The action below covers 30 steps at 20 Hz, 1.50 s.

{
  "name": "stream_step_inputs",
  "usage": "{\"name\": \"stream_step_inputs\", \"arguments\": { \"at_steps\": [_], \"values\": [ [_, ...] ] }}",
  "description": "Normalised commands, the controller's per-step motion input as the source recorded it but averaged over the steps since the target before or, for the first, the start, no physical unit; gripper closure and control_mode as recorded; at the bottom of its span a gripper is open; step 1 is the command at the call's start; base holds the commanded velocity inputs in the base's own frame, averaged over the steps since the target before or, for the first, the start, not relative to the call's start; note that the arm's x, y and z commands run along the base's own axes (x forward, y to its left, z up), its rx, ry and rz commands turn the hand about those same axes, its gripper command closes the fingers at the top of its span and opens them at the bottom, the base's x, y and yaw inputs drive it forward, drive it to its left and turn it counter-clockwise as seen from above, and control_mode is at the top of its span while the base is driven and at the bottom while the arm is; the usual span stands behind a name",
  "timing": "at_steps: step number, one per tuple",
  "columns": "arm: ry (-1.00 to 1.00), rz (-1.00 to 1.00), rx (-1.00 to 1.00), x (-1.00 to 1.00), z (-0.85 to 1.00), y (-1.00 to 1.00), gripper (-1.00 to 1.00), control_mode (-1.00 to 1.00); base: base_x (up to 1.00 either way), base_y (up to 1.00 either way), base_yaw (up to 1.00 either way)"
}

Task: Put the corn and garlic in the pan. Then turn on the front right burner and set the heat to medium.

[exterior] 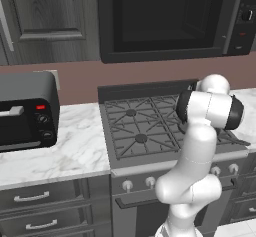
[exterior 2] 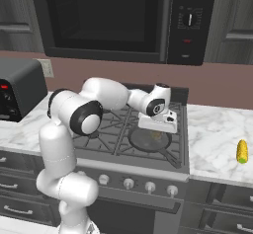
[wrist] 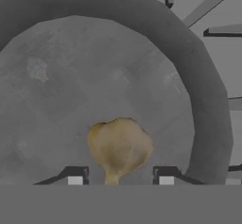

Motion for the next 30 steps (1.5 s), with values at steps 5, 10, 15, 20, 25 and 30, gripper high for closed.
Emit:
{"name": "stream_step_inputs", "arguments": {
  "at_steps": [5,10,15,20,25,30],
  "values": [
    [-0.06,0.0,0.0,-0.22,0.05,-0.02,-1.0,-1.0,0.0,0.0,0.0],
    [-0.14,-0.01,0.0,-0.47,0.1,-0.57,-1.0,-1.0,0.0,0.0,0.0],
    [-0.13,-0.02,0.0,-0.41,0.18,-0.81,-1.0,-1.0,0.0,0.0,0.0],
    [-0.09,-0.02,0.0,-0.24,0.26,-0.84,-1.0,-1.0,0.0,0.0,0.0],
    [-0.12,0.0,0.0,-0.11,0.1,-0.67,-1.0,-1.0,0.0,0.0,0.0],
    [-0.17,0.0,0.0,-0.02,0.0,-0.46,-1.0,-1.0,0.0,0.0,0.0]
  ]
}}
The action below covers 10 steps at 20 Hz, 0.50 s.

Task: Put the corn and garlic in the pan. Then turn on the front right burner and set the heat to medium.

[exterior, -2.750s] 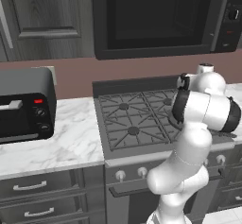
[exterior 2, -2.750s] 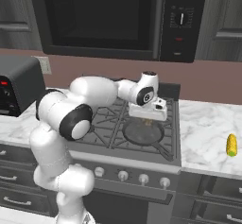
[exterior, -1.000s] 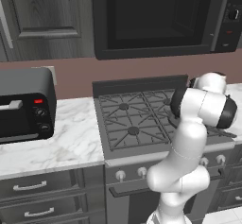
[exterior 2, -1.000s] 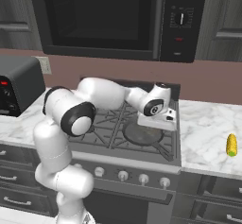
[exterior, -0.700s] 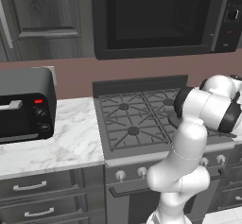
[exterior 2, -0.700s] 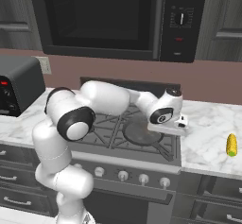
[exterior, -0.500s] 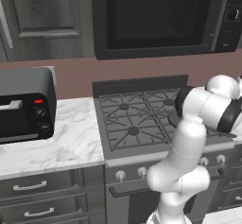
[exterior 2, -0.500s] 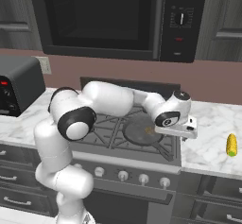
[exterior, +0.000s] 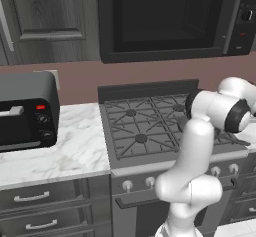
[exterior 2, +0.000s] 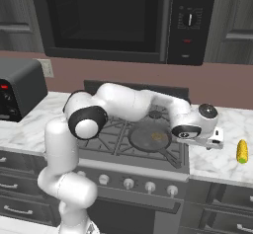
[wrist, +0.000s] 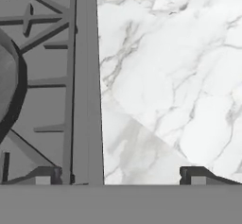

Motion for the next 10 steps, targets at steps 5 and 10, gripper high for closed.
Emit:
{"name": "stream_step_inputs", "arguments": {
  "at_steps": [5,10],
  "values": [
    [-0.2,0.0,-0.02,0.0,0.0,-0.45,-1.0,-1.0,0.0,0.0,0.0],
    [-0.03,0.0,-0.01,0.0,0.09,-0.13,-1.0,-1.0,0.0,0.0,0.0]
  ]
}}
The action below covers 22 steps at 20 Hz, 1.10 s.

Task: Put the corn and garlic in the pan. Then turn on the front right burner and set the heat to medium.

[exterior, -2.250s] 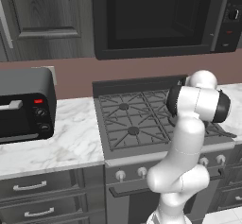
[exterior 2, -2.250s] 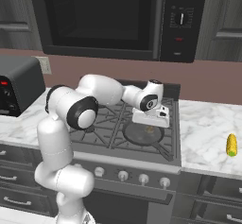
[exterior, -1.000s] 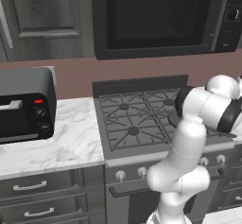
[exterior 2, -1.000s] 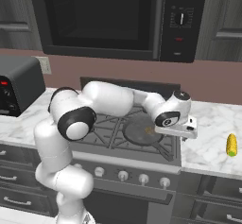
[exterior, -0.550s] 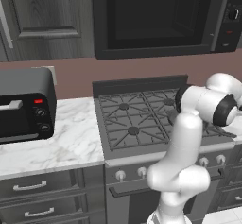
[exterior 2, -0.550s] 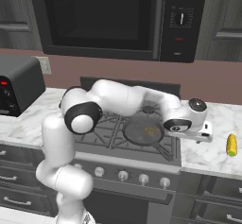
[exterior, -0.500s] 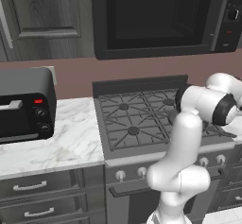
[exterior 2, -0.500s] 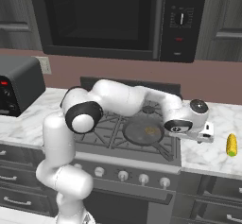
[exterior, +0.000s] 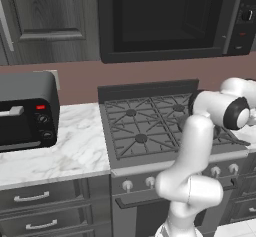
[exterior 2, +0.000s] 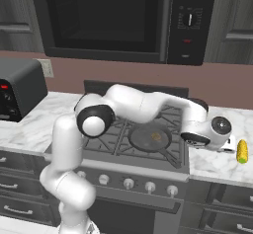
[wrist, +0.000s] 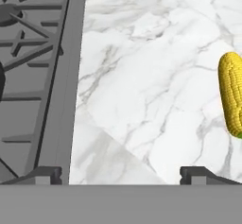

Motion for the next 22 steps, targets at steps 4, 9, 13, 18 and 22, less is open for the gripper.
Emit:
{"name": "stream_step_inputs", "arguments": {
  "at_steps": [4,9,13,18,22],
  "values": [
    [0.02,0.0,0.0,0.06,0.0,0.0,-1.0,-1.0,0.0,0.0,0.0],
    [0.21,-0.01,-0.02,0.18,0.02,-0.07,-1.0,-1.0,0.0,0.0,0.0],
    [0.15,-0.06,-0.05,0.31,0.03,-0.01,-1.0,-1.0,0.0,0.0,0.0],
    [0.01,-0.04,0.0,0.36,-0.03,-0.03,-1.0,-1.0,0.0,0.0,0.0],
    [0.08,-0.03,0.0,0.18,-0.02,-0.29,-1.0,-1.0,0.0,0.0,0.0]
  ]
}}
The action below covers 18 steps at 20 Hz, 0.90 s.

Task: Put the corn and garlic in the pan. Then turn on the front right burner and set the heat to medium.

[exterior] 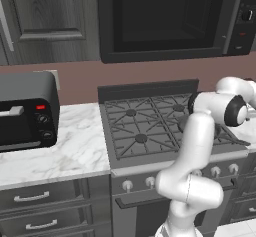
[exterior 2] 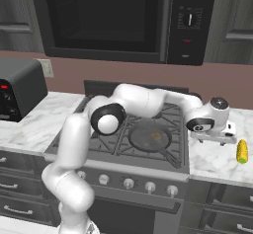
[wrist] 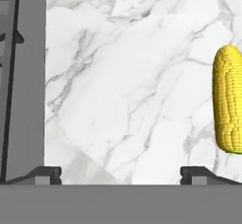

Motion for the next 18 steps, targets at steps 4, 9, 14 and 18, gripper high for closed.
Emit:
{"name": "stream_step_inputs", "arguments": {
  "at_steps": [4,9,14,18],
  "values": [
    [0.0,0.0,0.0,0.16,-0.06,-0.38,-1.0,-1.0,0.0,0.0,0.0],
    [0.0,0.0,0.0,0.24,0.0,-0.44,-1.0,-1.0,0.0,0.0,0.0],
    [0.0,0.0,0.01,0.05,-0.02,-0.32,-1.0,-1.0,0.0,0.0,0.0],
    [0.0,0.0,0.03,0.0,0.0,-0.28,-1.0,-1.0,0.0,0.0,0.0]
  ]
}}
